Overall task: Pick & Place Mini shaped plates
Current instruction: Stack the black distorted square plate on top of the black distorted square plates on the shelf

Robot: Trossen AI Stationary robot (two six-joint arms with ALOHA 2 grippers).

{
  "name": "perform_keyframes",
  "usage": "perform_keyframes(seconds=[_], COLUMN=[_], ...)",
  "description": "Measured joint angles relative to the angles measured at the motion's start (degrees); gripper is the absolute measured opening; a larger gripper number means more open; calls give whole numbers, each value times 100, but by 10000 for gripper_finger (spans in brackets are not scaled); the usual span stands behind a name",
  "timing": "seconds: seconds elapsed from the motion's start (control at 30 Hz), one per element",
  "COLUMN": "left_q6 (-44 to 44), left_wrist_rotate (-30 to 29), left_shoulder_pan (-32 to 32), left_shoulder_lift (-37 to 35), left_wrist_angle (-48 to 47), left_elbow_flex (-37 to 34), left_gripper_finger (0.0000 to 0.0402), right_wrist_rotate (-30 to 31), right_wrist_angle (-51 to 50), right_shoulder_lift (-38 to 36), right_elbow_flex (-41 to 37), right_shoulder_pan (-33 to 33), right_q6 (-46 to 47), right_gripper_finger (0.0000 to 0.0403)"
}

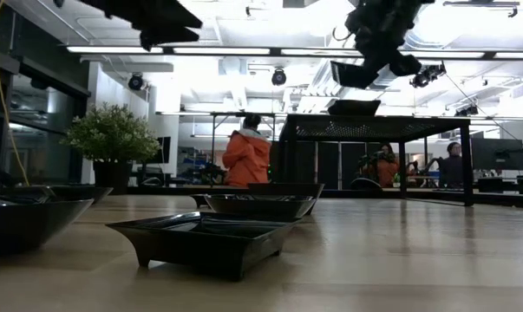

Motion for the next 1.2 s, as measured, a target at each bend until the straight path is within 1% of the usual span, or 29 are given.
perform_keyframes(seconds=[0.23,0.47,0.6,1.2], left_q6=[-341,-538,-579,-605], left_wrist_rotate=[491,683,685,679], left_shoulder_pan=[460,521,521,521], left_shoulder_lift=[-767,-1242,-1307,-1299], left_wrist_angle=[-25,-41,-43,-50], left_elbow_flex=[-592,-904,-923,-925], left_gripper_finger=[195,195,195,195], right_wrist_rotate=[-17,-54,-85,-184], right_wrist_angle=[-53,-408,-577,-480], right_shoulder_lift=[335,588,647,645], right_elbow_flex=[-2,-4,-9,-9], right_shoulder_pan=[4,4,4,7], right_q6=[-2,-108,-109,357], right_gripper_finger=[0,0,0,0])
